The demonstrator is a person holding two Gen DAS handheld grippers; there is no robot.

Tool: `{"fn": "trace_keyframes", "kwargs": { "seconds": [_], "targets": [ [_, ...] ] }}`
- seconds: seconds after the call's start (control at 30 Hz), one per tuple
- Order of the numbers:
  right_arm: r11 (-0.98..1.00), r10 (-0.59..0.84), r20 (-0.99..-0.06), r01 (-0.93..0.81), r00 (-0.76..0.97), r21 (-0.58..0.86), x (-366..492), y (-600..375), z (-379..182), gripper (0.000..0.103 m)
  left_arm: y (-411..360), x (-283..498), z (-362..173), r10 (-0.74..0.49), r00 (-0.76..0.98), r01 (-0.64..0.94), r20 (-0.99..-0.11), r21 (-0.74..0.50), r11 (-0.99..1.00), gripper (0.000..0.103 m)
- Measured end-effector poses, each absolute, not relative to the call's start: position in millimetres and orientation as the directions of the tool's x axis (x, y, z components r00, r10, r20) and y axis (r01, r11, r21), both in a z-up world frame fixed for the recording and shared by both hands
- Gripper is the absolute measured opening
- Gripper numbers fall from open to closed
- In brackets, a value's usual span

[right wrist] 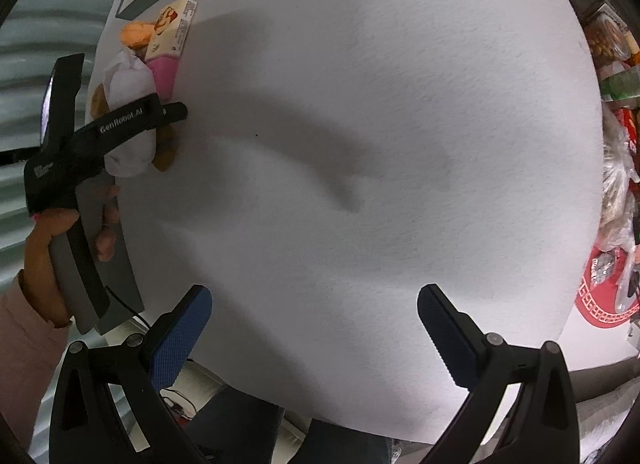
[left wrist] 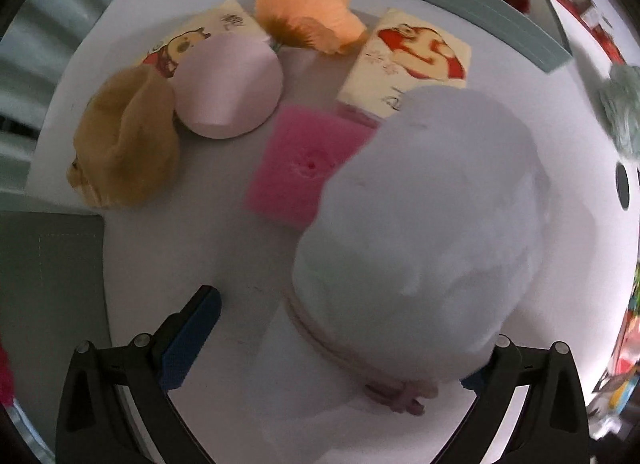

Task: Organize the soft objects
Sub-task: 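Grasp the round brown pad with right tool while left tool holds the white bundle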

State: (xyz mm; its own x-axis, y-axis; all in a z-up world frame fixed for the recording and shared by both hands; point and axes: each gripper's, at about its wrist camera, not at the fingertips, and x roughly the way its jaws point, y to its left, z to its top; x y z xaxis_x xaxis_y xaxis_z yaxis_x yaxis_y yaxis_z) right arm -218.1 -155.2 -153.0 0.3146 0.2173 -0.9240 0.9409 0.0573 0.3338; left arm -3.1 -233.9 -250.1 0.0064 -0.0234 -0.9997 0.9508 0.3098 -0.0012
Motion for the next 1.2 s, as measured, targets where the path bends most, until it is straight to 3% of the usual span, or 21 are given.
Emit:
{"fn": "trace_keyframes", "kwargs": {
  "seconds": [0.13, 0.2, 0.27, 0.33, 0.5, 0.7, 1.1, 1.2],
  "targets": [
    [0.058, 0.213, -0.924, 0.940, 0.317, 0.335, -216, -156, -155, 0.103, -245, -3, -251, 0.040, 0.002, 0.958, -0.999, 0.013, 0.285, 0.102],
    [0.064, 0.210, -0.925, 0.939, 0.317, 0.337, -213, -158, -155, 0.103, -246, -2, -229, -0.074, 0.047, 0.957, -0.996, 0.024, 0.288, 0.101],
    [0.080, 0.206, -0.927, 0.939, 0.312, 0.334, -210, -160, -154, 0.103, -246, -2, -212, -0.152, 0.016, 0.959, -0.988, -0.028, 0.280, 0.084],
    [0.099, 0.205, -0.932, 0.941, 0.299, 0.323, -206, -162, -153, 0.103, -247, -3, -213, -0.135, -0.048, 0.962, -0.990, -0.082, 0.260, 0.046],
    [0.162, 0.204, -0.939, 0.937, 0.275, 0.310, -194, -169, -150, 0.103, -233, -5, -209, -0.144, -0.041, 0.964, -0.989, -0.077, 0.255, 0.042],
    [0.356, 0.134, -0.974, 0.908, 0.185, 0.221, -157, -186, -141, 0.103, -155, -9, -189, -0.151, -0.057, 0.937, -0.987, -0.105, 0.333, 0.042],
    [0.679, 0.050, -0.991, 0.724, 0.123, 0.124, -4, -209, -160, 0.103, -43, -1, -202, -0.086, -0.086, 0.863, -0.993, -0.117, 0.492, 0.042],
    [0.729, 0.050, -0.995, 0.678, 0.082, 0.093, 27, -209, -176, 0.093, -35, 8, -207, -0.093, -0.089, 0.840, -0.992, -0.125, 0.529, 0.042]
  ]
}}
